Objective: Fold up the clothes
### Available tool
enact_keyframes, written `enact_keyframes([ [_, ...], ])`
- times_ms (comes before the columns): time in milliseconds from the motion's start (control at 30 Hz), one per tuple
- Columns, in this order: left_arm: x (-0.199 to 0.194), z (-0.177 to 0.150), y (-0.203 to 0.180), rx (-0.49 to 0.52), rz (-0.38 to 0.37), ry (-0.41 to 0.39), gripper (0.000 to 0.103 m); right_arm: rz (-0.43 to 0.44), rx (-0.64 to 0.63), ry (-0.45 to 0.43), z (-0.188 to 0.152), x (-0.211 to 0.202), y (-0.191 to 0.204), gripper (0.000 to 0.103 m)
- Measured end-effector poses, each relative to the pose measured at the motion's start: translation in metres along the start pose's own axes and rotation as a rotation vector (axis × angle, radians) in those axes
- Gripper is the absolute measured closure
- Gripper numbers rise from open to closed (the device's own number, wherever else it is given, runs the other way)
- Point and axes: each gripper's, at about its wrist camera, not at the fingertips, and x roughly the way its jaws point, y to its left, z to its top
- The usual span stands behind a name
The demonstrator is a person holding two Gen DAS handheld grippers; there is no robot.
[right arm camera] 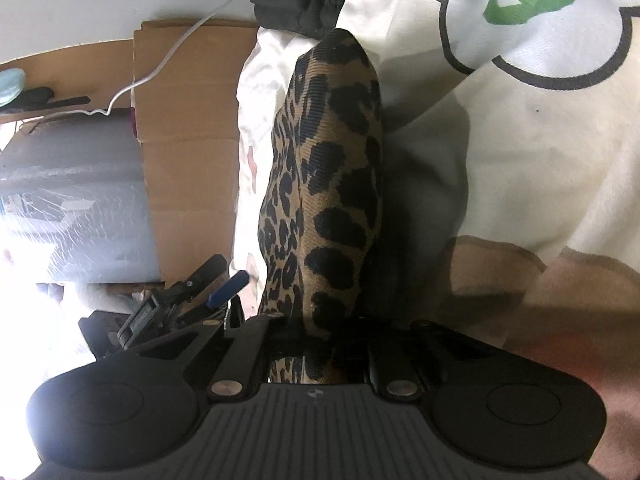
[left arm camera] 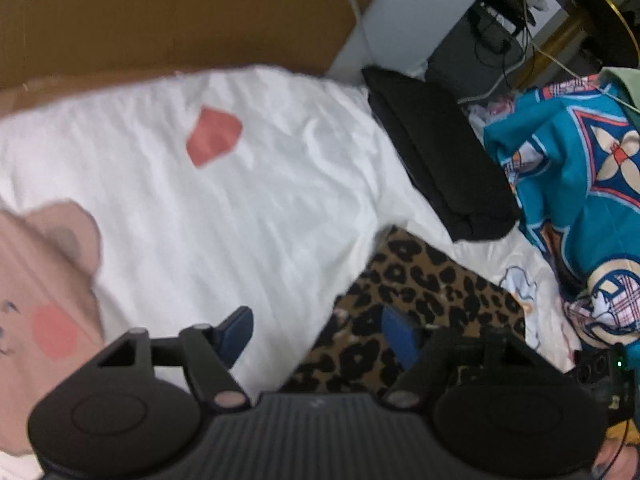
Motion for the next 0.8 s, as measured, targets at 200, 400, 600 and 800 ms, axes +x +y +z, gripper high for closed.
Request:
enact_keyframes([
  [200,0.06,0.001,-0.004,-0.01,-0.046,0.059,0.027,-0.006,0.004,0.002,-0.001,-0.001,-0.001,0.096],
  [400,0.124,0.003,-0.018,0.008,-0.093,0.086,0.021,-0.016,0.005,0.008,-0.001,-0.002,-0.002,0.096],
  [600,0.186,0.009,-0.036,0.049,-0.138,0.115,0.022,-0.019,0.004,0.01,-0.001,-0.002,-0.003,0.095],
  [800,0.206,0.01,-0.04,0.062,-0.133,0.124,0.038,-0.02,-0.005,0.009,0.002,-0.004,0.003,0.095],
])
